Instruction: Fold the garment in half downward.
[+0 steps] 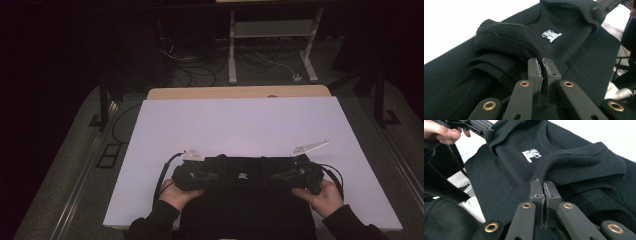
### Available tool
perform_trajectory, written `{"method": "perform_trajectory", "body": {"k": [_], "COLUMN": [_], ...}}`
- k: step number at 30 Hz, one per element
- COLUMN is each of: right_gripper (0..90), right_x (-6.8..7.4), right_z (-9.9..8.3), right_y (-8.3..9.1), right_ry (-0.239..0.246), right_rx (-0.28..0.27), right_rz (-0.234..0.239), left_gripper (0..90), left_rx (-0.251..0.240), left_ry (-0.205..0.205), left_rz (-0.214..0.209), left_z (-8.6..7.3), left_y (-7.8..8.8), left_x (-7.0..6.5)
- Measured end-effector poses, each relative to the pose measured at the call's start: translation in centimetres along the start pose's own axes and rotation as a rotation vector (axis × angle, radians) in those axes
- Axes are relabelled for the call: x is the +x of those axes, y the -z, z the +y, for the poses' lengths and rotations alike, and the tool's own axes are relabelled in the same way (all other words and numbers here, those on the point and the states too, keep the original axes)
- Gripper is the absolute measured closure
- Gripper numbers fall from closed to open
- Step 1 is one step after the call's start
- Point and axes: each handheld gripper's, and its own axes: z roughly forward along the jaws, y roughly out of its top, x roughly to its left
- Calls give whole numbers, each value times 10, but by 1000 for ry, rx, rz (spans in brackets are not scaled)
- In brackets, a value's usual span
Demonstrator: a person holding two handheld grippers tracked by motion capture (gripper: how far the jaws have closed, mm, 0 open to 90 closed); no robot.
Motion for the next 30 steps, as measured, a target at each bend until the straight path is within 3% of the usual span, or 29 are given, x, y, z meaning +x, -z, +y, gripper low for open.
{"method": "perform_trajectory", "body": {"k": [11,20,30], "right_gripper": [858,857,856], "right_x": [4,12,20], "right_z": [-14,-24,-34], "right_y": [0,-2,-5], "right_ry": [-1,-1,7], "right_rx": [51,85,127], "right_rz": [27,45,52], "left_gripper": [839,838,833], "left_rx": [87,102,158], "left_ry": [-41,-25,-22], "left_rz": [-43,-50,-65], "left_z": [-14,-24,-34], "left_y": [-1,1,-4], "left_x": [-13,-20,-29]}}
